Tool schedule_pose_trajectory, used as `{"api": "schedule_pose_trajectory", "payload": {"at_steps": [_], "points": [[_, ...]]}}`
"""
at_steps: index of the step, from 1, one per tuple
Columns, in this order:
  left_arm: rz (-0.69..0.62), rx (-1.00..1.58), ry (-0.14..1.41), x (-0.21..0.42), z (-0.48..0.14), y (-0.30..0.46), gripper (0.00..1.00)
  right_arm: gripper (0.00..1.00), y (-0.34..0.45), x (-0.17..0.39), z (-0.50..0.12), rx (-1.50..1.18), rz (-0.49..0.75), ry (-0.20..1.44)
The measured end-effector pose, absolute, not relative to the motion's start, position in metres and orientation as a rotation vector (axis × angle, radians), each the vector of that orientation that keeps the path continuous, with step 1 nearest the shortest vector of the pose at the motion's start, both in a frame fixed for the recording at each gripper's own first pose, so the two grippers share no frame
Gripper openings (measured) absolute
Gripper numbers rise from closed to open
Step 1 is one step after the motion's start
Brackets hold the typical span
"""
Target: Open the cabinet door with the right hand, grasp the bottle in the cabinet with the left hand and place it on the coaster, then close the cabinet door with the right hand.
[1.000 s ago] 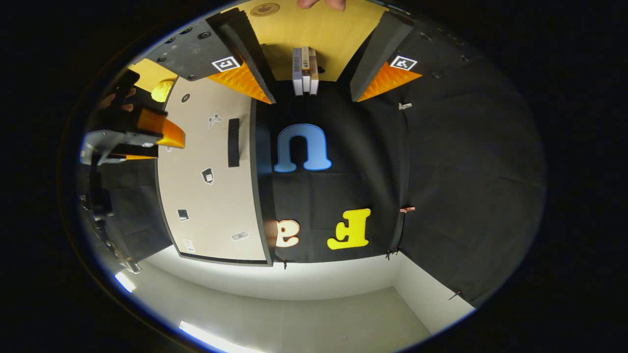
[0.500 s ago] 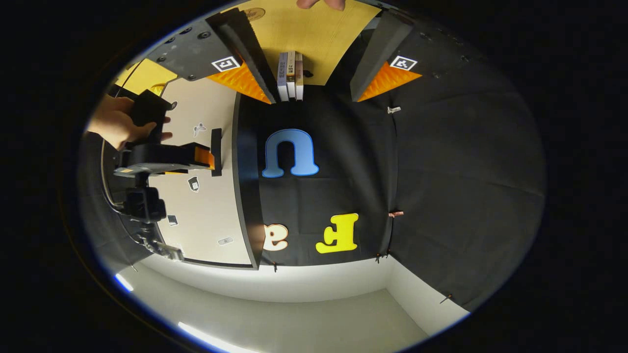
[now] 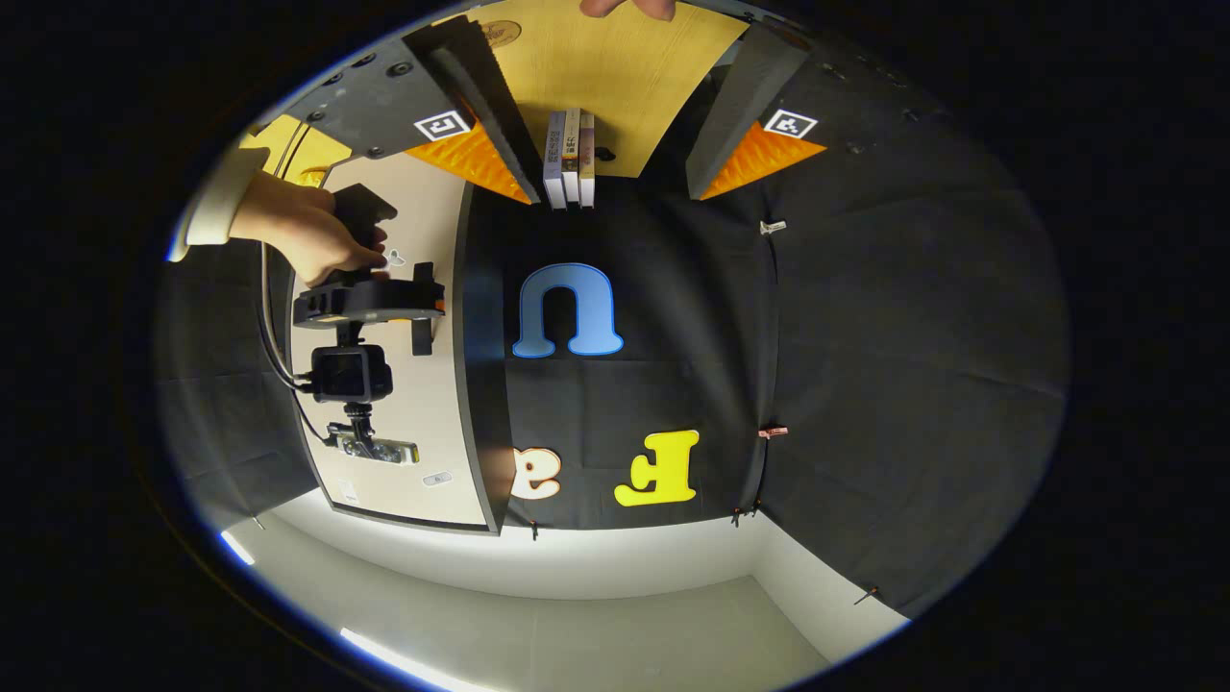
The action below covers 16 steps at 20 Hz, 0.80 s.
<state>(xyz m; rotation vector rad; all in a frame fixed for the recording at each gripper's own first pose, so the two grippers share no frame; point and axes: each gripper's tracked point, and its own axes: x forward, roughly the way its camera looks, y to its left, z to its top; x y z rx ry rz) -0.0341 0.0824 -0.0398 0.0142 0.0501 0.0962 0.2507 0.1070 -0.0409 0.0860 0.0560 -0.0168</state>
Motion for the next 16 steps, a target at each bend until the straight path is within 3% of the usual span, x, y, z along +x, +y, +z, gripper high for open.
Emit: {"api": "schedule_pose_trajectory", "payload": {"at_steps": [1,2,3,8,16], "points": [[0.098,0.013,0.051,-0.036,-0.041,0.083,0.95,0.32,0.109,0.256,-0.038,0.098,-0.023,0.047],[0.098,0.008,0.054,-0.038,-0.041,0.083,0.95,0.32,0.109,0.253,-0.042,0.083,-0.022,0.061],[0.099,0.001,0.053,-0.040,-0.042,0.084,0.95,0.21,0.108,0.249,-0.043,0.053,-0.013,0.052],[0.093,-0.007,0.041,-0.043,-0.035,0.078,0.95,0.18,0.110,0.236,-0.040,0.060,0.064,0.072],[0.076,-0.012,0.021,-0.046,-0.027,0.052,0.95,0.18,0.091,0.152,-0.030,0.085,0.212,0.085]]}}
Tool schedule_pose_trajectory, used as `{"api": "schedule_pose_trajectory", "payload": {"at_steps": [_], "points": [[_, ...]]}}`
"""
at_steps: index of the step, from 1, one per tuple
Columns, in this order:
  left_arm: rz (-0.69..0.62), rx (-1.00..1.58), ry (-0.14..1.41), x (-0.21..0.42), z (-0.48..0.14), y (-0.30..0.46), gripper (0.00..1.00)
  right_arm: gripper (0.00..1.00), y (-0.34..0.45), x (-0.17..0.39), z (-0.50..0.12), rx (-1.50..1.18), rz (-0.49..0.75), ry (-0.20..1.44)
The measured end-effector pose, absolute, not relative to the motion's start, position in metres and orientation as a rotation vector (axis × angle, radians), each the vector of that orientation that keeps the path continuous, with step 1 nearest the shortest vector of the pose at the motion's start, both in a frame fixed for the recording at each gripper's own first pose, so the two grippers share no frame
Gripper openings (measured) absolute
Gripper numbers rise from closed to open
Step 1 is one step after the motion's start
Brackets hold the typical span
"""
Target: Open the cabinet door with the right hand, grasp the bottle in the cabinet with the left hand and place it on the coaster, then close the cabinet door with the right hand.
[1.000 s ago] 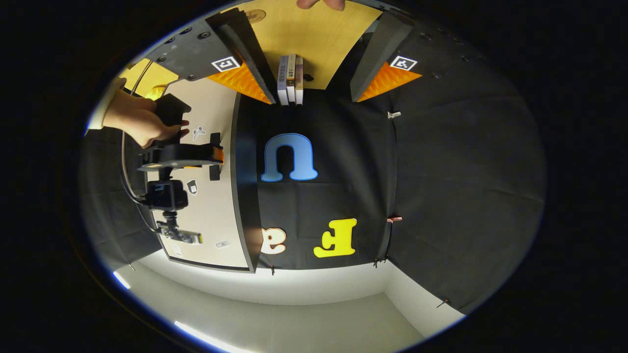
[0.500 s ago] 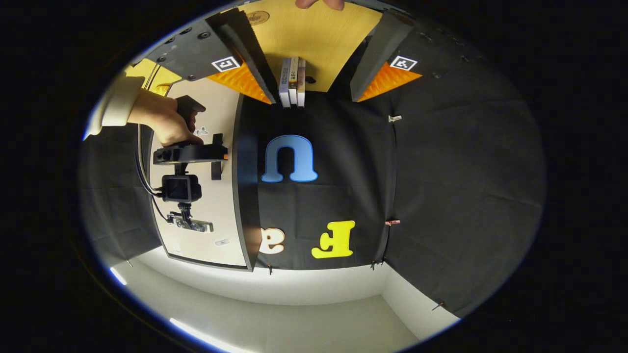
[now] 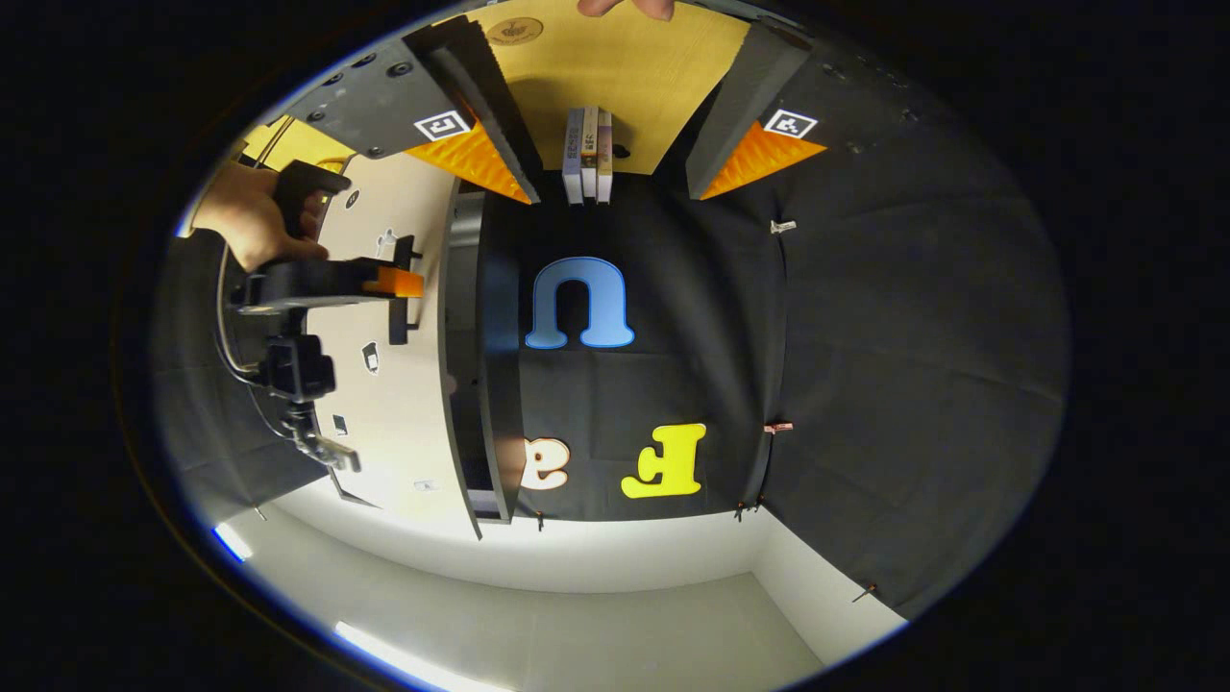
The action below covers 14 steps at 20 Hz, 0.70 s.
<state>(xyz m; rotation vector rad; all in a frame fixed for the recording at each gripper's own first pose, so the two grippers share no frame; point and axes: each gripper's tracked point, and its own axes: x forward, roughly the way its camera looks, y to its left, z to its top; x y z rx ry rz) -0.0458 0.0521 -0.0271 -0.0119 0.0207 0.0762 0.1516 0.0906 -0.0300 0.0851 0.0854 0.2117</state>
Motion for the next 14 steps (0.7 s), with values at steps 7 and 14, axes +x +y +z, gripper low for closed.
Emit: {"api": "schedule_pose_trajectory", "payload": {"at_steps": [7,14], "points": [[0.042,-0.010,0.004,-0.034,-0.019,0.014,0.95,0.18,0.052,0.089,-0.026,0.090,0.266,0.102],[-0.007,-0.015,-0.022,-0.013,-0.007,-0.036,0.95,0.18,-0.013,0.034,-0.020,0.056,0.237,0.089]]}}
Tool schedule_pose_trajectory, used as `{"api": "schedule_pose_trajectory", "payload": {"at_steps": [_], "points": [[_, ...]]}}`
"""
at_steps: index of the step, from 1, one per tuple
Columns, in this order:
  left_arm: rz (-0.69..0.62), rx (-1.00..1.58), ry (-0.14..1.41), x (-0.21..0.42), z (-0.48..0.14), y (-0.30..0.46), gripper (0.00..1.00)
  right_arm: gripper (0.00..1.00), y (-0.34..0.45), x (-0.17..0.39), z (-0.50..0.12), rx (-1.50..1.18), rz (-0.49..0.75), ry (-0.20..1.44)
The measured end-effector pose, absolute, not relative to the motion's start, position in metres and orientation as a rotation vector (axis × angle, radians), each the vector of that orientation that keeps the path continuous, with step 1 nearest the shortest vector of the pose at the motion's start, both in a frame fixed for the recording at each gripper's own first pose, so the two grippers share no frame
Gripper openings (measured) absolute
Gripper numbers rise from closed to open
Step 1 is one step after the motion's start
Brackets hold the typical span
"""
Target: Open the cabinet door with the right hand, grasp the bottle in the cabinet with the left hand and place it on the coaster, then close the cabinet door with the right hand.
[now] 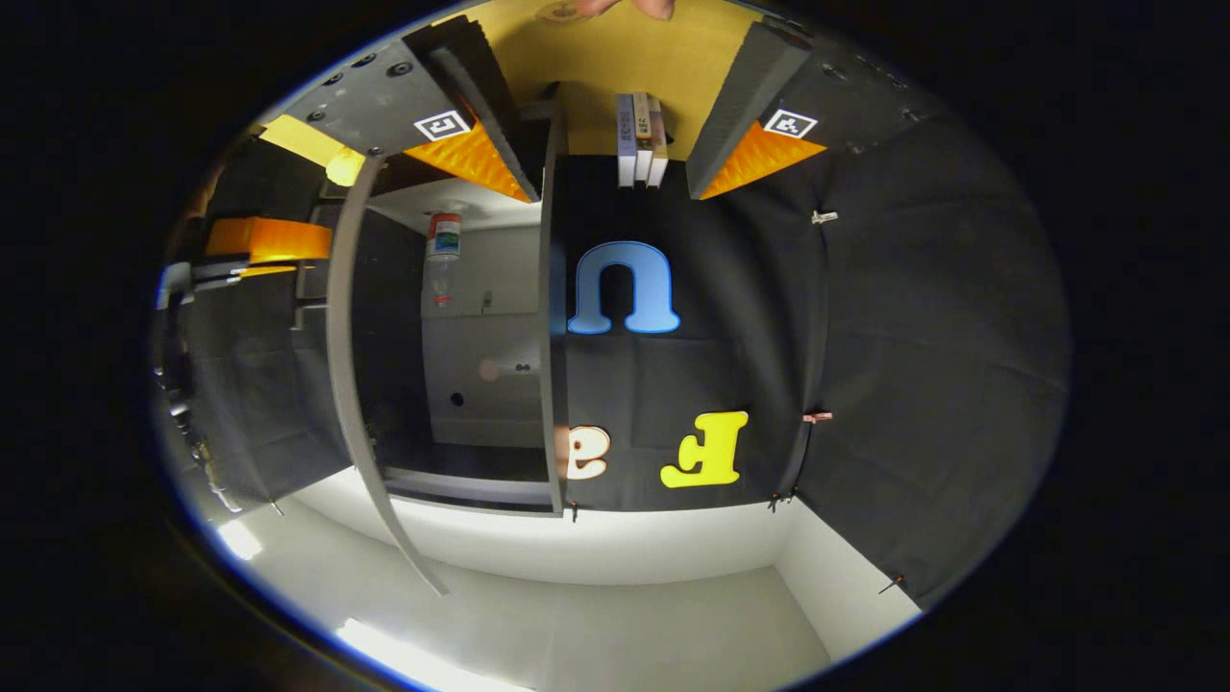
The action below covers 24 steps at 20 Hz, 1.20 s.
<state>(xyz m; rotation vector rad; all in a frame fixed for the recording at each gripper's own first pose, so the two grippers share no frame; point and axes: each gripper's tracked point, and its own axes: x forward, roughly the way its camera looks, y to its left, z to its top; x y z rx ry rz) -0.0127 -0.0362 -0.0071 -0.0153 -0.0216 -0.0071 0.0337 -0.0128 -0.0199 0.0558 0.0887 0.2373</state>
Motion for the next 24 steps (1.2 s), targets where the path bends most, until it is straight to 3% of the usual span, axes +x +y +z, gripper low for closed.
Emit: {"api": "schedule_pose_trajectory", "payload": {"at_steps": [15,24], "points": [[-0.125,-0.017,-0.012,0.020,-0.010,-0.130,0.95,0.17,-0.156,-0.009,-0.007,0.072,-0.013,0.052],[-0.214,-0.006,-0.002,0.049,-0.011,-0.195,0.95,0.11,-0.238,-0.026,-0.002,0.088,-0.164,0.005]]}}
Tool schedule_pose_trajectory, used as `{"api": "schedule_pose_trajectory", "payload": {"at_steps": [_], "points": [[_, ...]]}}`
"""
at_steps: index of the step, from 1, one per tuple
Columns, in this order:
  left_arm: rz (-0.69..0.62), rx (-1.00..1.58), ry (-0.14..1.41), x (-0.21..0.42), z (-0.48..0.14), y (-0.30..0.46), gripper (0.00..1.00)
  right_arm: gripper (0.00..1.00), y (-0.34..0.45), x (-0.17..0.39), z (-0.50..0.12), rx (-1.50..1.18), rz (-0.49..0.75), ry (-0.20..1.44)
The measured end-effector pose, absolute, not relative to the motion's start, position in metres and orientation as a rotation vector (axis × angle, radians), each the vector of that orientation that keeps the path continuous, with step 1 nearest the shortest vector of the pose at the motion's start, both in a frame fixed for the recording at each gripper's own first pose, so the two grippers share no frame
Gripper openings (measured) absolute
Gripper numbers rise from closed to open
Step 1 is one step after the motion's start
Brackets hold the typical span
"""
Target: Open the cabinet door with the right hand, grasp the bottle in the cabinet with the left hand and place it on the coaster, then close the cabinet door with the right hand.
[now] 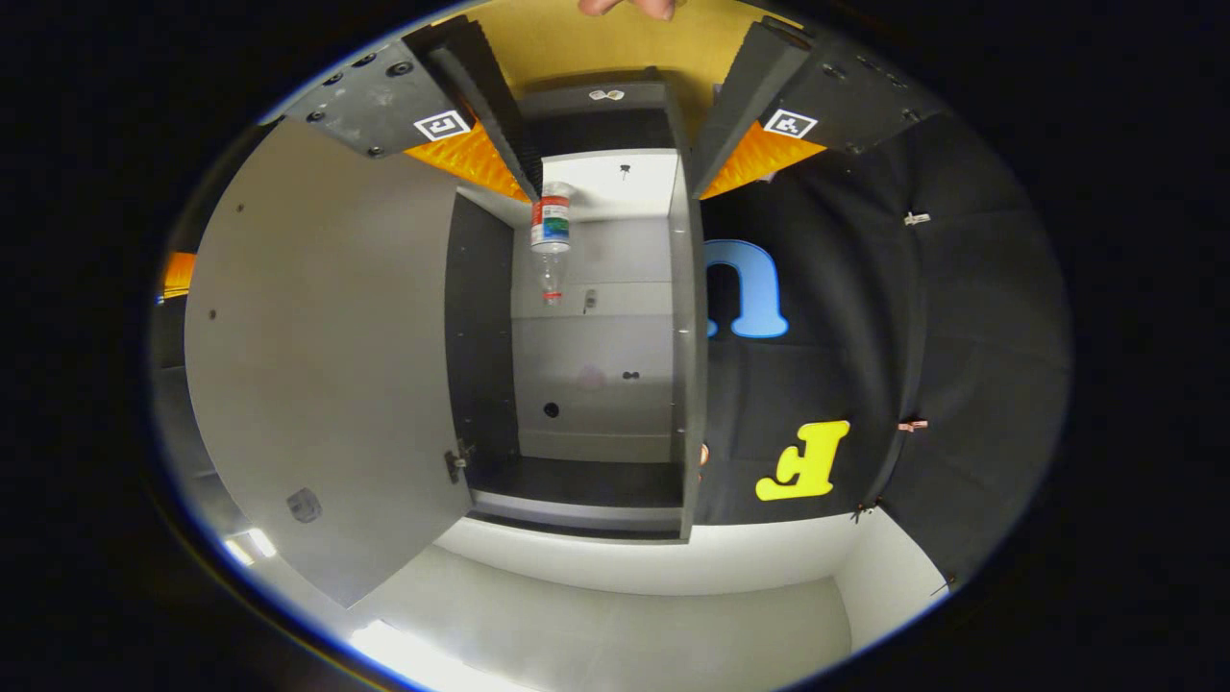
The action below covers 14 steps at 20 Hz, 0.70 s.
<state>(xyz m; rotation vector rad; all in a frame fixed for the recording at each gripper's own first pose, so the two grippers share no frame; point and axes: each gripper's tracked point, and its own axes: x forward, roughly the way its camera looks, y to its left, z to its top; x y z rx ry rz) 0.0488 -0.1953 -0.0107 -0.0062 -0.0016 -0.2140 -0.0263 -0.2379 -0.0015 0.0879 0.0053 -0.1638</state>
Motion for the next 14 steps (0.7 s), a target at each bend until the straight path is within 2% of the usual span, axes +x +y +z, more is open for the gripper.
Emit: {"api": "schedule_pose_trajectory", "payload": {"at_steps": [5,7,8,11,13,14], "points": [[-0.261,0.000,0.004,0.072,-0.011,-0.243,0.95,0.11,-0.241,-0.024,-0.003,0.096,-0.122,0.010],[-0.278,-0.001,0.006,0.087,-0.012,-0.261,0.93,0.21,-0.245,-0.032,0.004,0.094,-0.113,-0.016],[-0.284,-0.001,0.008,0.096,-0.013,-0.270,0.95,0.30,-0.252,-0.038,0.010,0.103,-0.125,-0.038],[-0.295,0.010,0.006,0.127,-0.016,-0.295,0.95,0.39,-0.291,-0.054,0.018,0.125,-0.189,-0.100],[-0.295,0.016,-0.005,0.148,-0.019,-0.310,0.93,0.77,-0.316,-0.054,0.008,0.113,-0.251,-0.098],[-0.292,0.014,-0.006,0.158,-0.021,-0.317,0.95,0.96,-0.328,-0.056,0.004,0.101,-0.283,-0.096]]}}
